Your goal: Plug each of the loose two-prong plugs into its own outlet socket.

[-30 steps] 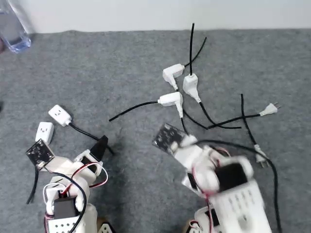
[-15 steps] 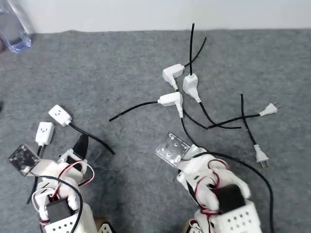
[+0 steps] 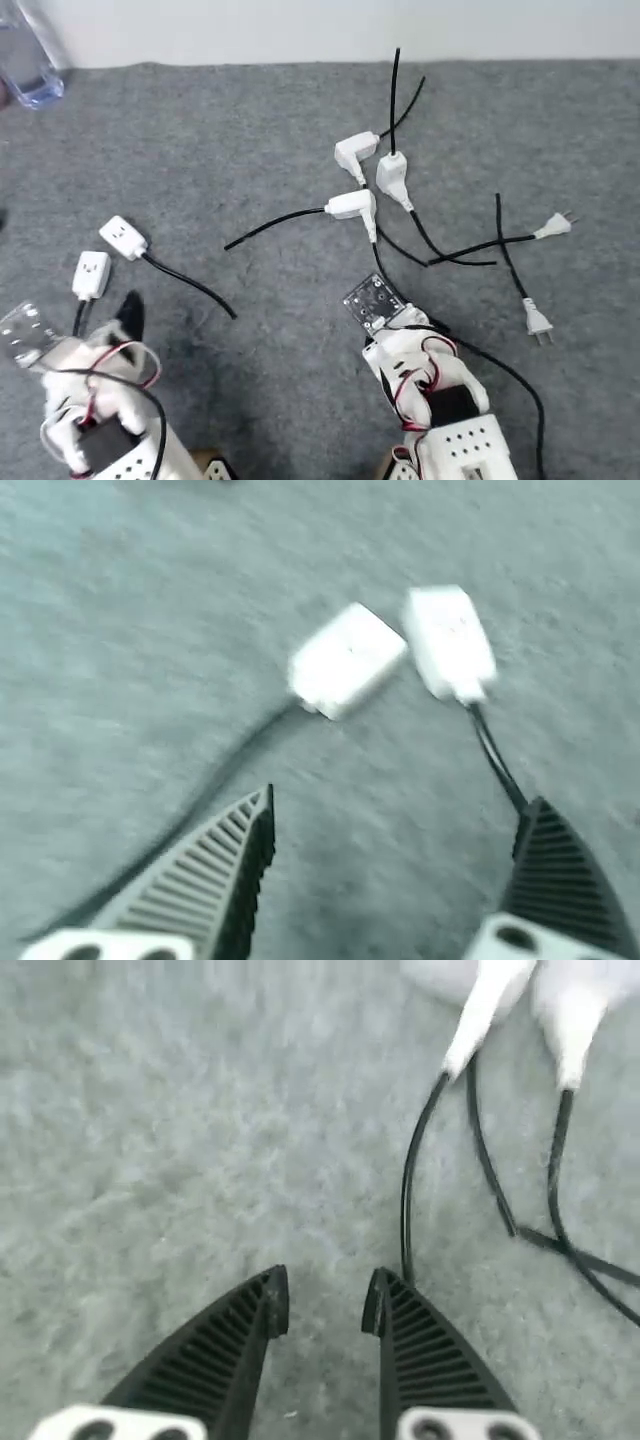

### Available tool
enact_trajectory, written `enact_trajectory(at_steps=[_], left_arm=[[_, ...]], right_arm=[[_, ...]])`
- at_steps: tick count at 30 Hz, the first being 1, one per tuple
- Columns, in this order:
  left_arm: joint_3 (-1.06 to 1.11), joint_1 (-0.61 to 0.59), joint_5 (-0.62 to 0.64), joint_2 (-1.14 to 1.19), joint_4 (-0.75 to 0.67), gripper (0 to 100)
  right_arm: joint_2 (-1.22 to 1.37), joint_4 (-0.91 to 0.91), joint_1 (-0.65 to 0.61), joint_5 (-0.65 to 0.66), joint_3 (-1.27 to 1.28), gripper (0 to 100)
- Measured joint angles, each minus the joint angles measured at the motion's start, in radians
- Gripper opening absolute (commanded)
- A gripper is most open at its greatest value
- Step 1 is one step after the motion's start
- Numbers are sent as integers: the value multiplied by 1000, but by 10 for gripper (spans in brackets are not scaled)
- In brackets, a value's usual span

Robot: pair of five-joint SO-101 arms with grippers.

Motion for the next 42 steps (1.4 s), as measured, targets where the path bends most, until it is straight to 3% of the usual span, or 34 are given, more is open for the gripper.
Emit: enact_trajectory(at_steps=[8,15,24,29,35,42], left_arm=[[-192,-416,-11,0,-38,360],[-328,-281,-170,0,-95,360],[-626,57,-400,81,199,360],[-755,143,-582,411,238,360],[-1028,153,-605,916,367,361],[-1261,176,-660,1376,376,361]], right_arm=[[3,-17,6,0,0,247],[3,-18,9,0,0,262],[3,-18,9,0,0,262],[3,-18,9,0,0,262],[3,-18,9,0,0,262],[3,-18,9,0,0,262]])
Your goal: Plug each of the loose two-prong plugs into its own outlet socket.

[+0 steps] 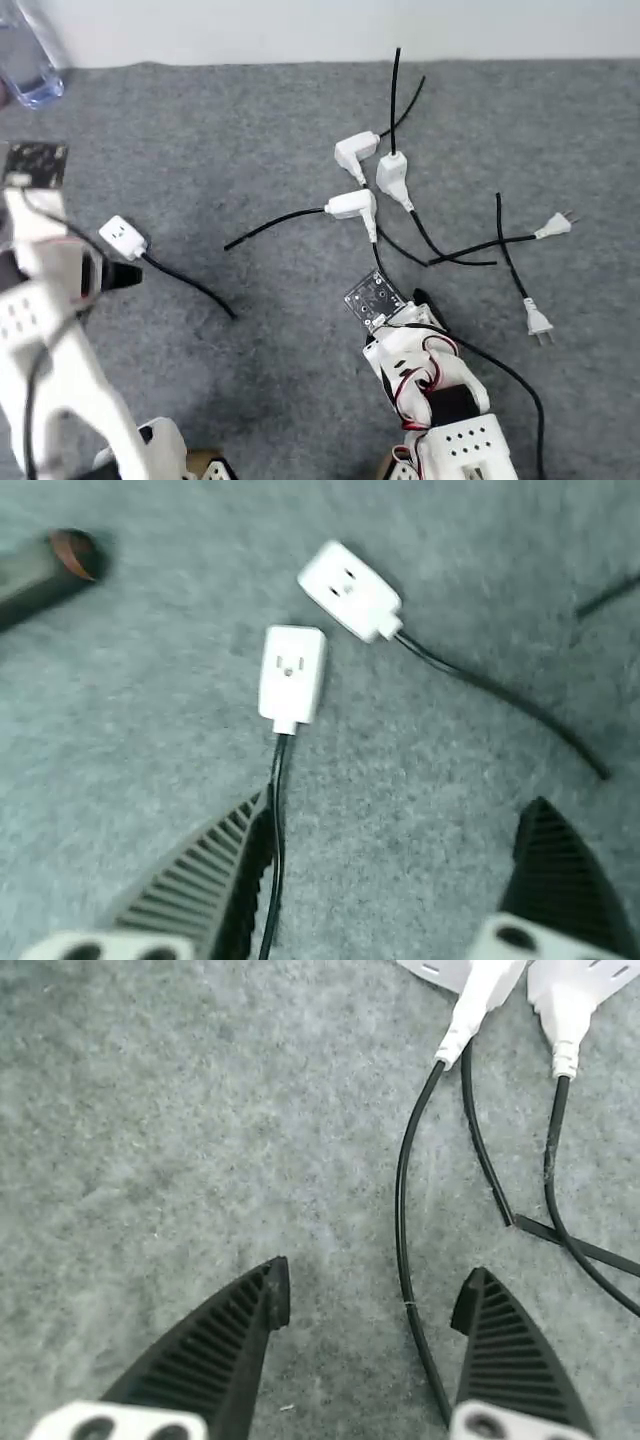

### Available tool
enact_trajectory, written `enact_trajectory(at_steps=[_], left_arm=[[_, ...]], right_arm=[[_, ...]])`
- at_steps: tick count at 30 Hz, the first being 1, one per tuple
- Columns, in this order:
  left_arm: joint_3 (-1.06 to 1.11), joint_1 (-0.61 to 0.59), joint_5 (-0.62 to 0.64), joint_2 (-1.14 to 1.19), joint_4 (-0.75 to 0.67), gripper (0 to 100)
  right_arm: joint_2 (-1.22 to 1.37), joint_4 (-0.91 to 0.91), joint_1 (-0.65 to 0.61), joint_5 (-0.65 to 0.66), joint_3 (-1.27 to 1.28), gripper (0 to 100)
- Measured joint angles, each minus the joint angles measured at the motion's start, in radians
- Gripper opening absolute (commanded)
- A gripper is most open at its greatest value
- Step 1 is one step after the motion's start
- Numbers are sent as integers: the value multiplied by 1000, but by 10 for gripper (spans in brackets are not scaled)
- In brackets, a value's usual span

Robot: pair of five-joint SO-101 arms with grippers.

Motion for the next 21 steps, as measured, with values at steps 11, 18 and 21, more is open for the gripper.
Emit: enact_trajectory(at_steps=[11,18,21], left_arm=[[-364,109,170,563,-17,360],[-411,120,463,756,-192,360],[-413,117,560,807,-265,360]], right_arm=[[0,0,0,0,0,262],[0,0,0,0,0,262],[0,0,0,0,0,262]])
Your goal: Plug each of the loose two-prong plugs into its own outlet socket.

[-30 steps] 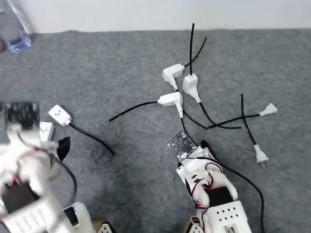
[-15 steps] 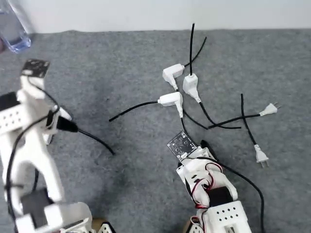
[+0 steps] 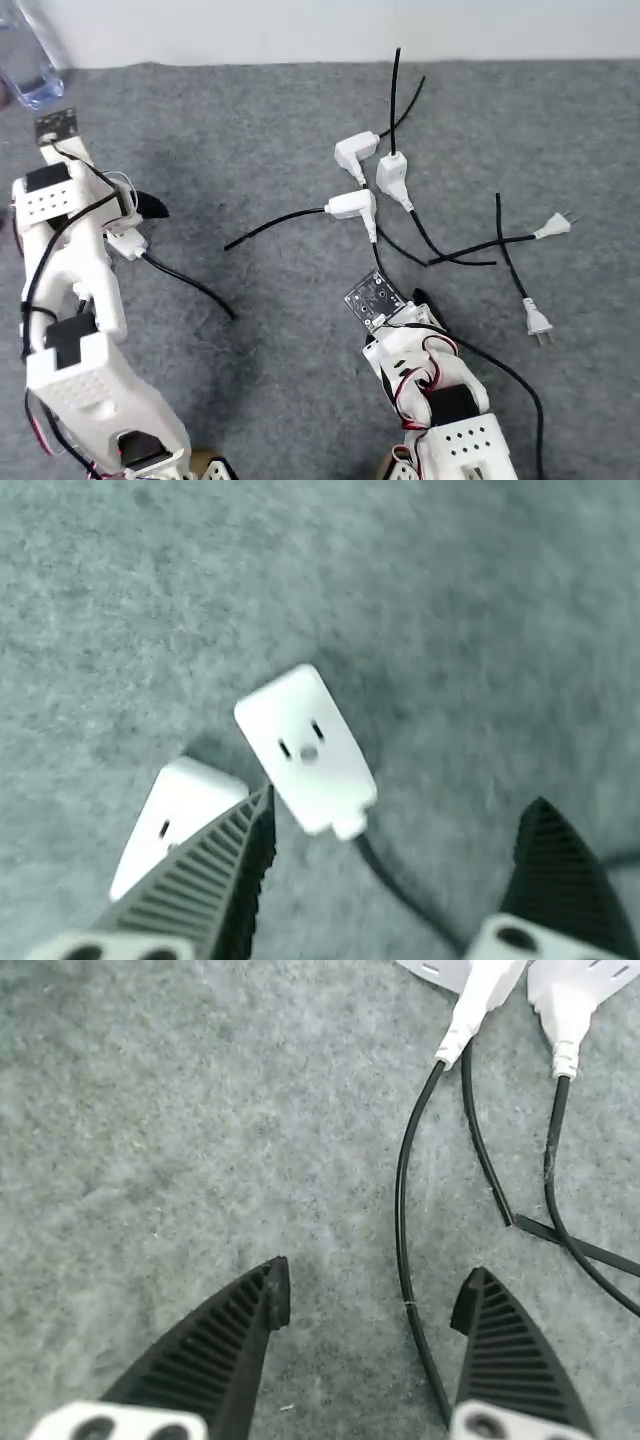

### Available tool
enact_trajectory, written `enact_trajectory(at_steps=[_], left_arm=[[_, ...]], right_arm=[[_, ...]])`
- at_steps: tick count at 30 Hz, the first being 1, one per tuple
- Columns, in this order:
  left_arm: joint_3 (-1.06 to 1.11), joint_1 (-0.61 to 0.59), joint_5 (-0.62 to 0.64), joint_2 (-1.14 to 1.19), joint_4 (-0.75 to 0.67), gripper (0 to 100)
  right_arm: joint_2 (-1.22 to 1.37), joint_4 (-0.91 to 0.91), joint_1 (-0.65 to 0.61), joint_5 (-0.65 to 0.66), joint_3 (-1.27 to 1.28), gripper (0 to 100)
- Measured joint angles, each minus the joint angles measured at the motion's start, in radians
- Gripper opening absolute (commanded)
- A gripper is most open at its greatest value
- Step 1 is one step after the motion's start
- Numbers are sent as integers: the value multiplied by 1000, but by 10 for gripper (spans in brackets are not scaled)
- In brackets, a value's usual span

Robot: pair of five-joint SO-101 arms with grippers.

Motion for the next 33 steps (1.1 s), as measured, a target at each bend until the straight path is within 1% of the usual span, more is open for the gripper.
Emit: enact_trajectory(at_steps=[5,8,11,16,19,23,29,33], left_arm=[[0,15,143,57,-55,360],[0,9,219,71,-55,360],[0,12,258,72,-18,360],[-51,8,269,72,80,360],[-54,-8,272,77,83,360],[-81,-40,272,153,54,360],[-236,-64,272,310,41,360],[-391,-63,272,422,126,360]], right_arm=[[0,0,0,0,0,262],[0,0,0,0,0,262],[0,0,0,0,0,262],[0,0,0,0,0,262],[0,0,0,0,0,262],[0,0,0,0,0,262],[0,0,0,0,0,262],[0,0,0,0,0,262]])
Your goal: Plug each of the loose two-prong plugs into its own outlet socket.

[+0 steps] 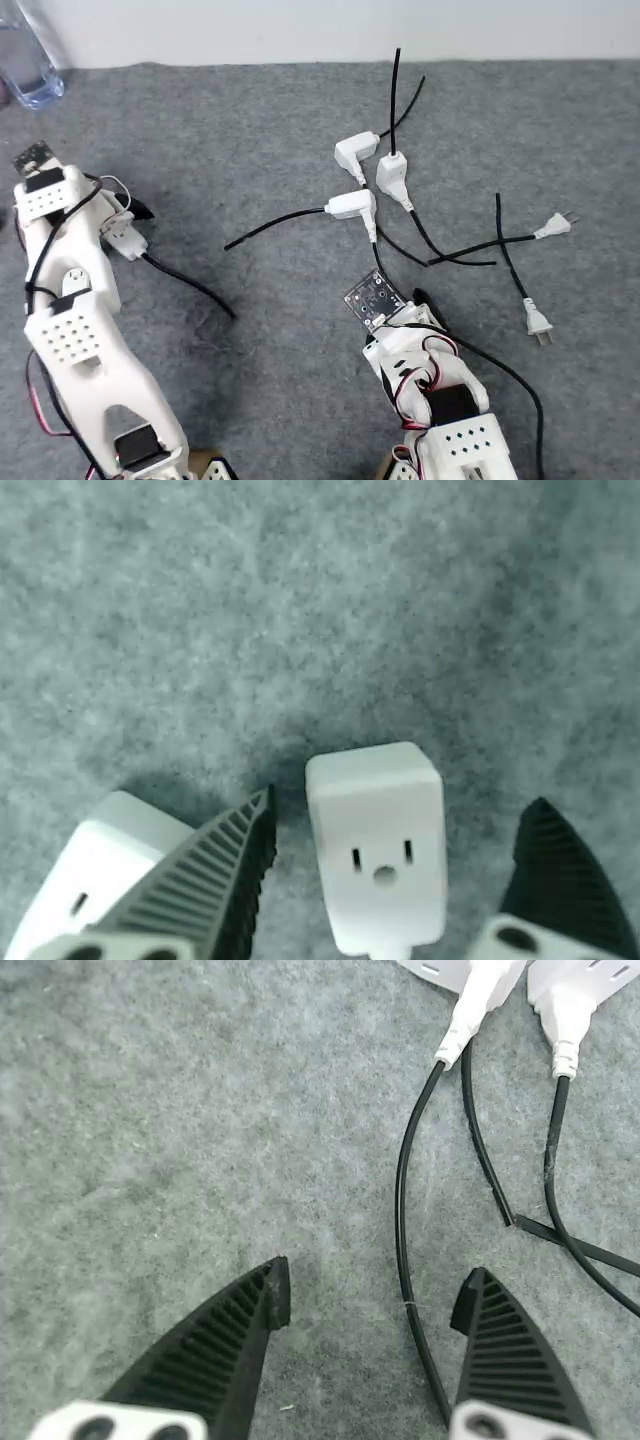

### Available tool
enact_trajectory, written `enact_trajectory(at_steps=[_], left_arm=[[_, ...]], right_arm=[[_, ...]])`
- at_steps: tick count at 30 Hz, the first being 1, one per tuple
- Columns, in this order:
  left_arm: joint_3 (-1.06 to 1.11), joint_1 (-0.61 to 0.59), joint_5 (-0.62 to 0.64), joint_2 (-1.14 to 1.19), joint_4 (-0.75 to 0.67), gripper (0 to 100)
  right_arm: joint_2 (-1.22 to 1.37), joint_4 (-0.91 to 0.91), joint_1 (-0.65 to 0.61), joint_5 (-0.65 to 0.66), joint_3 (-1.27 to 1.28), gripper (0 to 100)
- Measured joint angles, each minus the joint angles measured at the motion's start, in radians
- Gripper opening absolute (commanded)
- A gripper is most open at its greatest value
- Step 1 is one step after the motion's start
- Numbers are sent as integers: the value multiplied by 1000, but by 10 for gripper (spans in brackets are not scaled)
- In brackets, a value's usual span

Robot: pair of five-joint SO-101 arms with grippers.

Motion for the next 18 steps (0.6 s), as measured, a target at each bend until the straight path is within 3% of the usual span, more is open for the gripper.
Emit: enact_trajectory(at_steps=[4,9,11,18], left_arm=[[-193,0,2,114,126,302],[-456,0,-9,252,307,73],[-545,12,-74,293,336,9],[-606,55,-296,324,342,13]], right_arm=[[0,0,0,0,0,262],[0,0,0,0,0,262],[0,0,0,0,0,262],[0,0,0,0,0,262]])
